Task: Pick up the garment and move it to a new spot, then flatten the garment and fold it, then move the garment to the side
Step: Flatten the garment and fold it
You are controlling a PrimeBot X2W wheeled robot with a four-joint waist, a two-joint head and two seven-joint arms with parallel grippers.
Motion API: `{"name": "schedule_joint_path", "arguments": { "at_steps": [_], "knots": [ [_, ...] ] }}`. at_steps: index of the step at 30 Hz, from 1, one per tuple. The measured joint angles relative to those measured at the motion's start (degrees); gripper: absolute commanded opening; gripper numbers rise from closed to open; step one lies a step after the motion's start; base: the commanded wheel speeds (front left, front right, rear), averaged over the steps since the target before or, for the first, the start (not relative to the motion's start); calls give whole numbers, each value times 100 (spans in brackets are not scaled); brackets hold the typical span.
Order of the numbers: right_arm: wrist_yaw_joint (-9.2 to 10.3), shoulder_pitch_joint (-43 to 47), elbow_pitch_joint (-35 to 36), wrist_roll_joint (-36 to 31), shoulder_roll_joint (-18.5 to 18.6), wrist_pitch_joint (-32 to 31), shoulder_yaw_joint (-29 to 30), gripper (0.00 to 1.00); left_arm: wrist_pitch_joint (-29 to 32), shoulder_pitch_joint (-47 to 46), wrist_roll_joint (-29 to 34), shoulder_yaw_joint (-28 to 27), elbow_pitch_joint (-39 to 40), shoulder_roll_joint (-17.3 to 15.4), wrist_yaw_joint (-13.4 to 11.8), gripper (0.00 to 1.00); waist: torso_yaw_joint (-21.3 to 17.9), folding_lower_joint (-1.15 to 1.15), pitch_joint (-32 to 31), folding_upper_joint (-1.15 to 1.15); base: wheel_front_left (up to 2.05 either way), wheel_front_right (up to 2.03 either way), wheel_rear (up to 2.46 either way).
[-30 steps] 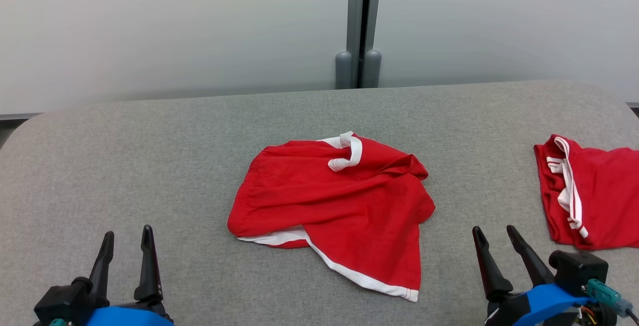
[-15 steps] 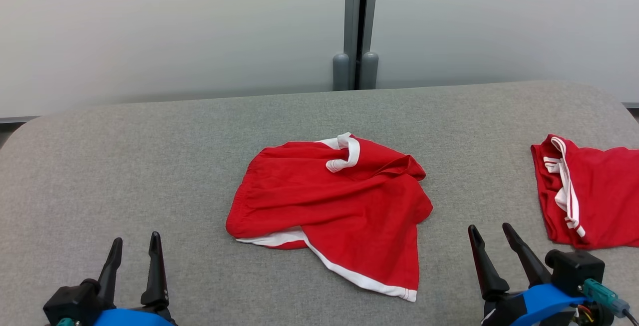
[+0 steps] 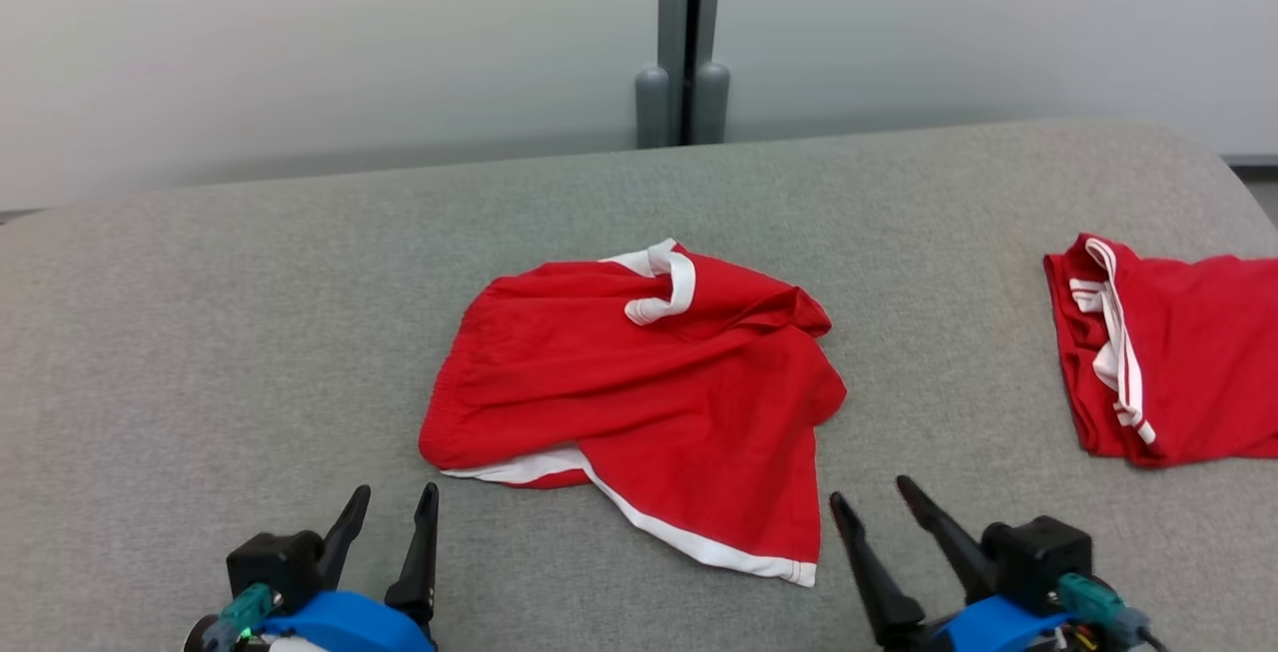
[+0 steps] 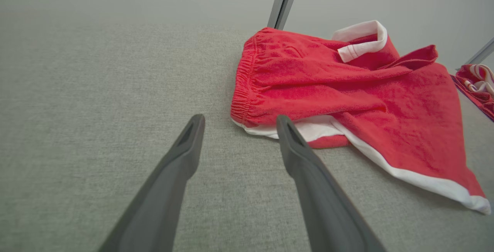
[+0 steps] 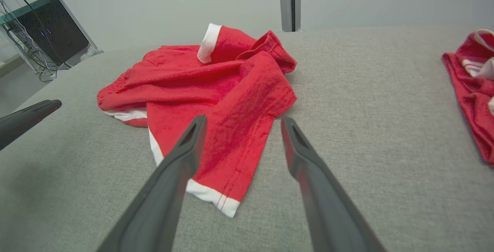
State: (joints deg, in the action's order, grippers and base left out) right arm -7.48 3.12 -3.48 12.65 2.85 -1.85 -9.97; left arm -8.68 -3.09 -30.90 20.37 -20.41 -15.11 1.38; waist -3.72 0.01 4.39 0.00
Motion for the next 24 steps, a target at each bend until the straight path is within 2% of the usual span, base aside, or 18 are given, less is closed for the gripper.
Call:
{"name": "schedule_joint_path", "arguments": {
  "at_steps": [4, 14, 15, 16, 17, 18, 24],
  "knots": [
    [0, -71, -100, 2, -1, -43, -361, 100, 3, -407, -23, 87, -589, 77, 166, 100, -156, 0, 229, 0, 0, 0, 0],
    [0, -428, -571, -4, -2, -27, -904, 100, -107, -1122, -19, 114, -1644, 119, 303, 100, -429, 0, 612, 0, 0, 0, 0],
    [0, -453, -637, 2, -2, -29, -937, 100, -138, -1154, -30, 110, -1693, 116, 320, 95, -442, 0, 634, 0, 0, 0, 0],
    [0, -483, -705, 2, -2, -20, -965, 100, -185, -1188, -30, 114, -1736, 120, 330, 56, -453, 0, 654, 0, 0, 0, 0],
    [0, -527, -764, 3, -2, -10, -992, 100, -218, -1229, -29, 119, -1779, 122, 352, 4, -456, 0, 671, 0, 0, 0, 0],
    [0, -568, -843, 3, -2, -10, -995, 100, -253, -1265, -30, 136, -1807, 129, 375, 0, -452, 0, 688, 0, 0, 0, 0],
    [0, -812, -1356, -12, -2, -41, -1061, 100, -353, -1419, -35, 278, -1979, 246, 466, 0, -335, 0, 759, 0, 0, 0, 0]
  ]
}}
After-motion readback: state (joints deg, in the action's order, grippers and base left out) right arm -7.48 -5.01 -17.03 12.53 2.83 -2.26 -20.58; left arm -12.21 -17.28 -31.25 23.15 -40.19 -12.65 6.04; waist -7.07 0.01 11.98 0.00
